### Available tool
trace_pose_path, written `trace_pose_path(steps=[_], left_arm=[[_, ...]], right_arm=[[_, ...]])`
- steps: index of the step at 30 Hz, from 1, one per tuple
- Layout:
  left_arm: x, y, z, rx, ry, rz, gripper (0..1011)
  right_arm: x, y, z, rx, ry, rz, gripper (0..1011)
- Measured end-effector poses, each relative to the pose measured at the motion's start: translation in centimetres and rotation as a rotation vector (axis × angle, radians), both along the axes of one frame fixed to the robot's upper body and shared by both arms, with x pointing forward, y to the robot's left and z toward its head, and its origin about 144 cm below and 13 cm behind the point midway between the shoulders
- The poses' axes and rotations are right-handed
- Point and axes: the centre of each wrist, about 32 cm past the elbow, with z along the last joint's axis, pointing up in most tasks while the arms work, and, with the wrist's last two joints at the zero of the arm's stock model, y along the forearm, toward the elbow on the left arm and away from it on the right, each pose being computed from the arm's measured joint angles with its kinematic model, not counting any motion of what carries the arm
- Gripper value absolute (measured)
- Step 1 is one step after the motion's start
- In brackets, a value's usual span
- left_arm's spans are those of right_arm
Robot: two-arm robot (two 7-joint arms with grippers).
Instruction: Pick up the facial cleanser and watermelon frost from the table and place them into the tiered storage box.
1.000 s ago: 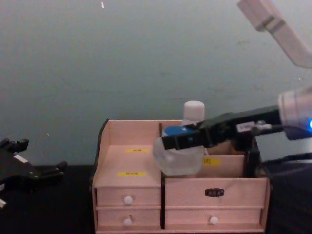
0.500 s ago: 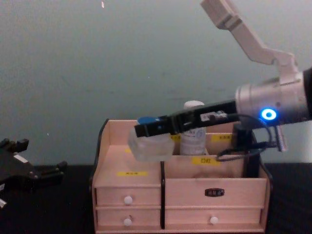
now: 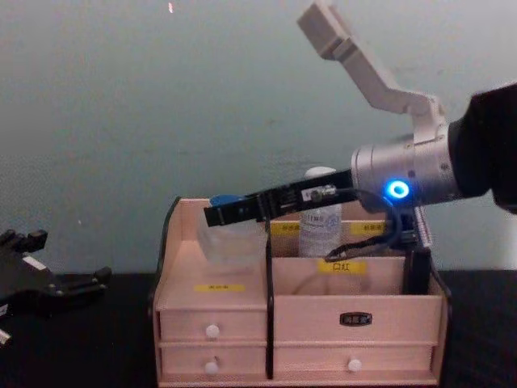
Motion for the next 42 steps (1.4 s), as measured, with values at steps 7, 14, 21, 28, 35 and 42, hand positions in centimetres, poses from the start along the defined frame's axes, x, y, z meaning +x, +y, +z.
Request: trace_pose_path(steps=[7,14,21,28,35,42], left_arm=[[0.0,0.0,0.0,0.0,0.0,0.0,1001],[0.0,0.0,0.0,0.0,0.0,0.0,1001],[0.0,0.0,0.0,0.0,0.0,0.0,1001],[0.0,0.0,0.0,0.0,0.0,0.0,1001],[0.0,0.0,0.0,0.0,0.0,0.0,1001],[0.0,0.0,0.0,0.0,0.0,0.0,1002]], right_arm=[[0.7,0.4,-0.6,-0.011,0.02,-0.014,722],[0.9,0.7,-1.1,-0.019,0.032,-0.01,722],[0.9,0.8,-1.2,-0.03,0.026,-0.012,722],[0.9,0.8,-1.2,-0.029,0.027,-0.011,722],[0.9,0.8,-1.2,-0.027,0.028,-0.011,772],[0.9,0.8,-1.2,-0.027,0.029,-0.011,991]])
